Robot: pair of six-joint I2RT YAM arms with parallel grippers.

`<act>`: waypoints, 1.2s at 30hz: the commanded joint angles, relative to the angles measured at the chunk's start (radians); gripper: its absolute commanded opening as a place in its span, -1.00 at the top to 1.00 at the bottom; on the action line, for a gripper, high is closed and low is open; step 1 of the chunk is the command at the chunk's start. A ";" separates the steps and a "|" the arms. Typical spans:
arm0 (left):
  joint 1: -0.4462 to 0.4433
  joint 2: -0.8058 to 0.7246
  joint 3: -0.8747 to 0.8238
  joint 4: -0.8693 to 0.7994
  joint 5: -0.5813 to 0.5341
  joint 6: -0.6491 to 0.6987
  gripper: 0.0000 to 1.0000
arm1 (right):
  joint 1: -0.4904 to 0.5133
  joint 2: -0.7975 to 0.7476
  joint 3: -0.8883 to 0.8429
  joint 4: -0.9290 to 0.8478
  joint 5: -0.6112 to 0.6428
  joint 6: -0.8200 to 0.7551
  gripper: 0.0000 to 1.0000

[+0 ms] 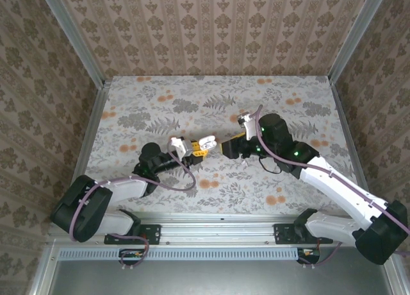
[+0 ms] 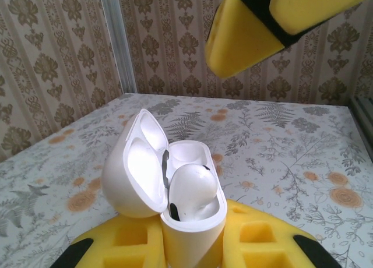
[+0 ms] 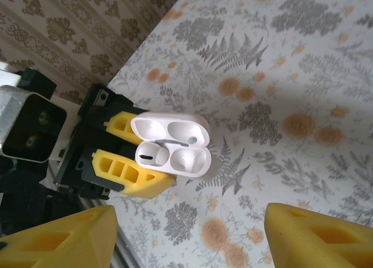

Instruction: Insert the wireless bluetooth earbuds into the charging case

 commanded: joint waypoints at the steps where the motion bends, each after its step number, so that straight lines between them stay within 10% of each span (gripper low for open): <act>1: 0.004 -0.005 -0.013 0.067 0.039 -0.051 0.96 | -0.001 0.038 0.052 -0.075 -0.042 0.067 -0.29; 36: 0.000 0.016 0.027 0.051 0.095 -0.023 0.95 | 0.048 0.202 0.108 -0.023 -0.005 0.125 -0.51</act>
